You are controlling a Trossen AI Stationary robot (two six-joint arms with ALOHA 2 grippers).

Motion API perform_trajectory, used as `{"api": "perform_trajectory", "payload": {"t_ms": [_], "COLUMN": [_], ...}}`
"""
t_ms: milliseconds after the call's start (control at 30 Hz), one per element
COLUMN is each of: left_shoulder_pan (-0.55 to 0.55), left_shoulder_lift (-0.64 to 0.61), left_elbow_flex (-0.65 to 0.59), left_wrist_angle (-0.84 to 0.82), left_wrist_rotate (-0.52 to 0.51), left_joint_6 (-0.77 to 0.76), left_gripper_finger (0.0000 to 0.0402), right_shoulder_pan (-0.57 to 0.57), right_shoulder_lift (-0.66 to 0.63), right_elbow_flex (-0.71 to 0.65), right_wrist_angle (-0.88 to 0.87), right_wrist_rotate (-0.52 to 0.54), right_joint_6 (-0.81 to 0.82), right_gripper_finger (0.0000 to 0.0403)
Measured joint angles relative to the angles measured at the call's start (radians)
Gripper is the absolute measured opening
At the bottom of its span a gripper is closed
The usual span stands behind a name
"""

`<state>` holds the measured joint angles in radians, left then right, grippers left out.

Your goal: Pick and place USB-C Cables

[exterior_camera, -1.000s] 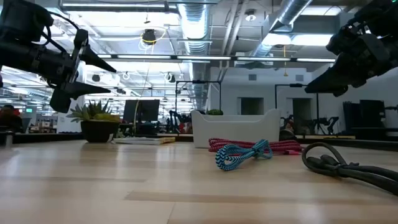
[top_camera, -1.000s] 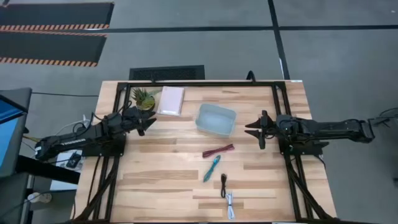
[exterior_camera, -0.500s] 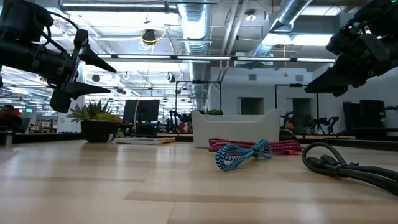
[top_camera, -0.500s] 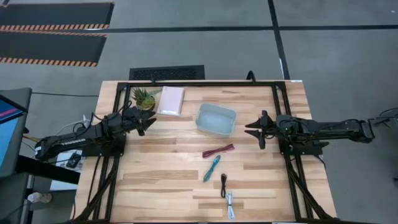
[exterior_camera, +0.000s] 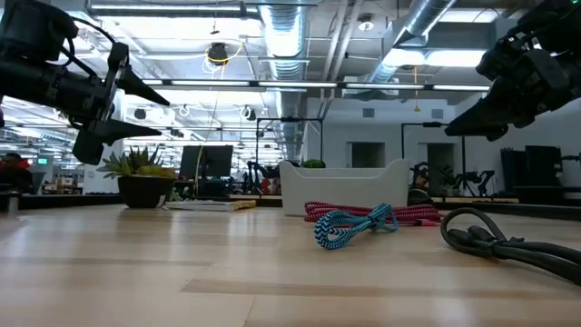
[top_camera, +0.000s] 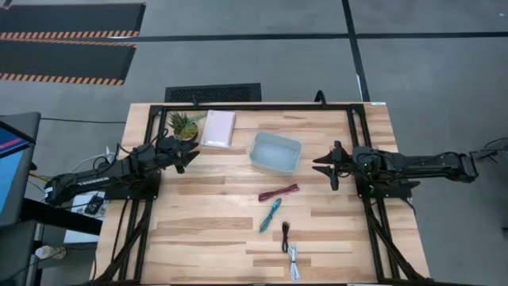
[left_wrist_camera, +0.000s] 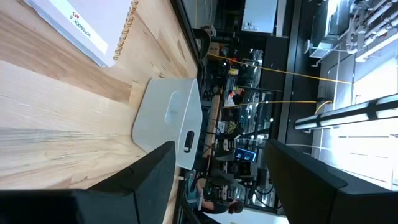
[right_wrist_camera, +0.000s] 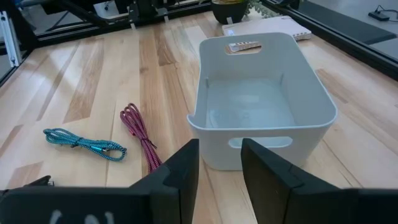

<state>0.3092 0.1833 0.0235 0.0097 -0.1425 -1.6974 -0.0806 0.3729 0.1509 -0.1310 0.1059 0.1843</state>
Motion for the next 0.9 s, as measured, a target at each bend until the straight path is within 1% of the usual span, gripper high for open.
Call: {"api": "perform_trajectory", "payload": {"t_ms": [733, 900], "left_shoulder_pan": [0.000, 0.000], "left_shoulder_lift": [0.000, 0.000], "left_elbow_flex": [0.000, 0.000], "left_wrist_angle": [0.000, 0.000], "left_wrist_rotate": [0.000, 0.006], "left_joint_6": [0.000, 0.013], "left_gripper_finger": [0.0240, 0.0240], "right_shoulder_pan": [-0.001, -0.001], "right_shoulder_lift": [0.000, 0.000], "right_elbow_flex": [0.000, 0.000], "right_wrist_angle": [0.000, 0.000], "right_wrist_rotate": [0.010, 0.063], "right_joint_6": [0.000, -0.021], "right_gripper_finger": [0.0145, 0.0145]}}
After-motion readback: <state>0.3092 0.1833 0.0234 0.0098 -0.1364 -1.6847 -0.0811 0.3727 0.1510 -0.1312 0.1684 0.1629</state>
